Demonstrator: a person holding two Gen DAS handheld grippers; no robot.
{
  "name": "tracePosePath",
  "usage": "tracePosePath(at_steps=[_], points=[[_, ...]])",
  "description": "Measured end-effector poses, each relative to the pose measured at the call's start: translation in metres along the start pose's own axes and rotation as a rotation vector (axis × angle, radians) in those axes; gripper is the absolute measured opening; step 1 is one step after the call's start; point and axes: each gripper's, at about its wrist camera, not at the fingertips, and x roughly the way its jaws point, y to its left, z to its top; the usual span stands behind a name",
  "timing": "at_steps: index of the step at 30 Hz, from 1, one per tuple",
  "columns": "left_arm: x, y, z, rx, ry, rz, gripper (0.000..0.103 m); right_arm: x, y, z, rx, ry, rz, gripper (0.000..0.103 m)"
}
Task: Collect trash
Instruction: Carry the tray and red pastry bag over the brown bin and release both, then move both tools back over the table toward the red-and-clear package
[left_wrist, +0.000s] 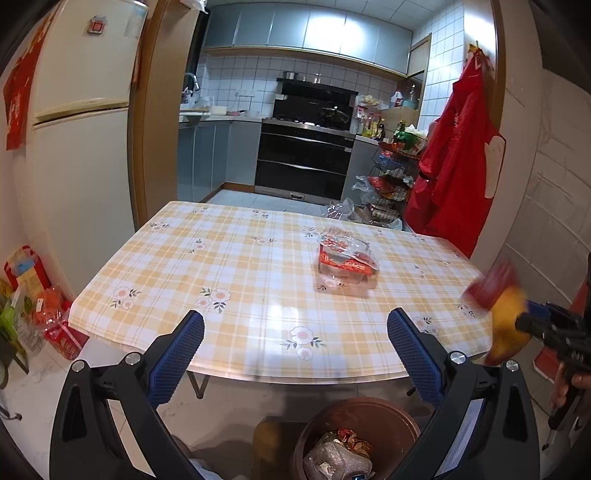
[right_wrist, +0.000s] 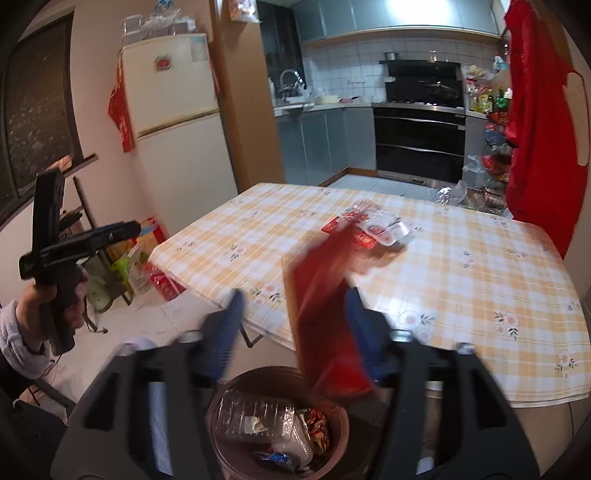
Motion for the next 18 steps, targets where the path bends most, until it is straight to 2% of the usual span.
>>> tracePosePath(at_steps=[2,5,8,18], points=[[0.001,0.002,-0.001,-0.006,0.002,0.006,0.097,0.005,0.004,-0.001,-0.019,0.012,-0.005,0.075],[0.003,0.005,-0.002,-0.006,0.006,0.015,0.097,0.009,0.003,-0.001,-0.014,0.007,-0.051,0.092],[0.007,0.008,-0.005,-0.006,0.016,0.024,0.097,0.012,-0.006,-0.001,0.021,0.003,-0.102,0.097],[0.042,0.009,-0.006,0.007,0.079,0.031,0.097,0.03,-0.059,-0.004,0.147,0.025,-0.243,0.097]])
